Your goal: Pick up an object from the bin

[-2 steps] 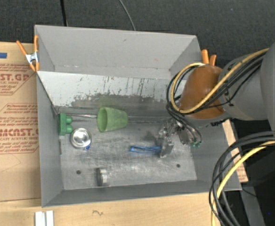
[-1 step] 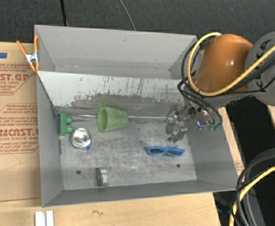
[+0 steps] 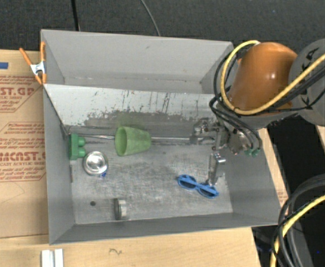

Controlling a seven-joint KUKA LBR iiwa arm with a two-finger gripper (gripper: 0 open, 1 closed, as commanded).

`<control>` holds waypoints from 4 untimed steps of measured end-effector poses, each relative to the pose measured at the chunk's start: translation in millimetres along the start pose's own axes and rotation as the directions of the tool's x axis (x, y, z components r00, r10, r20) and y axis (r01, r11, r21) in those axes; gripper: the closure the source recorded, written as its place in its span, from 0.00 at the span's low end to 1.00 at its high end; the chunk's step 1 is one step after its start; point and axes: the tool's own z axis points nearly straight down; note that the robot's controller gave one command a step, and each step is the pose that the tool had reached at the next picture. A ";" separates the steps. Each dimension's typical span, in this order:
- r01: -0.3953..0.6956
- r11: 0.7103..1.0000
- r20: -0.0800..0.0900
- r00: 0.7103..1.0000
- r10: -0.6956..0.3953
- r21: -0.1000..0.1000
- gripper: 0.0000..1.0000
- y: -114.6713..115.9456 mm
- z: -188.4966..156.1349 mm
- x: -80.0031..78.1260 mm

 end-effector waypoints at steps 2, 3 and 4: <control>0.245 0.970 0.006 0.969 -0.245 0.001 1.00 -23.4 132.5 -0.3; 0.352 0.936 0.007 0.936 -0.352 0.005 1.00 -37.0 9.1 -8.5; 0.584 0.811 0.004 0.811 -0.584 0.000 1.00 47.5 -52.6 -12.1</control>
Offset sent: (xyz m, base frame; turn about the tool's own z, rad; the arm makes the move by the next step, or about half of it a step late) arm 0.0017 -0.0245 -0.1342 -0.2474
